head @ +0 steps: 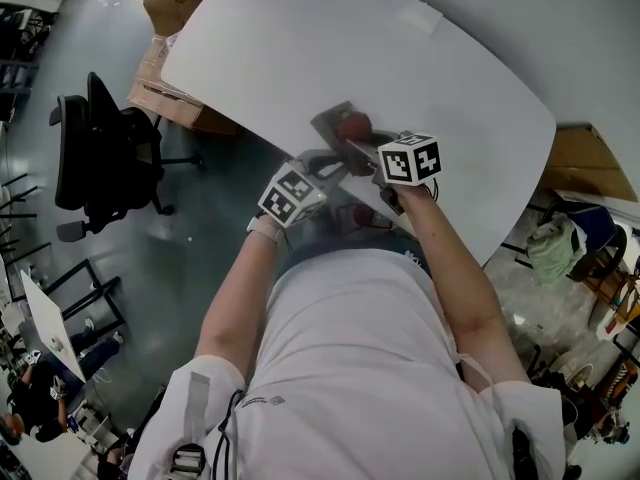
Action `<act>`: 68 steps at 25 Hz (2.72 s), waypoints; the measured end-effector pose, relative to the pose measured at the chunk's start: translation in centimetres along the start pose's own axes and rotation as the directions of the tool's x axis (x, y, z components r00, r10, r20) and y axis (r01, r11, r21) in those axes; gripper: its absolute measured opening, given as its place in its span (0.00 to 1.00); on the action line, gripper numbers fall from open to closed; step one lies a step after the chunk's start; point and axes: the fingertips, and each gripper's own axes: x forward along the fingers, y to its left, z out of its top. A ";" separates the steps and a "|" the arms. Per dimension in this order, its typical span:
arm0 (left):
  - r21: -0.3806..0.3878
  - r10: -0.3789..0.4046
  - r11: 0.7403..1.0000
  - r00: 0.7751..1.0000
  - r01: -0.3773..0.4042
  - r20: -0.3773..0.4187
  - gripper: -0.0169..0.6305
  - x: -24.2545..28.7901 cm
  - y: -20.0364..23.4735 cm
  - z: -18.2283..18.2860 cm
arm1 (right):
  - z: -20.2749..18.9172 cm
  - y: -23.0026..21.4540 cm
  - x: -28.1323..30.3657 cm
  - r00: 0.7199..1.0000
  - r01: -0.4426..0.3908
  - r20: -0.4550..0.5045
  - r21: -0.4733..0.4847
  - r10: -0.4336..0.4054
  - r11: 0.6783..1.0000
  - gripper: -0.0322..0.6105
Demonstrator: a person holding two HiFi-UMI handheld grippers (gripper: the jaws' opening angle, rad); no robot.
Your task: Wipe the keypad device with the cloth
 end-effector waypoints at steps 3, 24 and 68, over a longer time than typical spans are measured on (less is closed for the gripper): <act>-0.114 0.087 0.991 0.992 -0.077 0.091 0.12 -1.7 2.2 1.2 | 0.1 0.2 -0.2 1.000 0.005 -0.001 -0.027 -0.005 1.000 0.20; -0.100 0.139 0.985 0.990 -0.138 0.009 0.13 -0.5 3.9 -0.5 | 0.6 -1.9 1.4 1.000 0.024 -0.007 0.071 -0.024 0.997 0.20; -0.084 0.102 0.991 0.995 -0.101 0.014 0.09 -0.7 4.0 -0.7 | 2.6 1.1 2.7 0.997 -0.015 -0.080 -0.044 0.011 0.999 0.20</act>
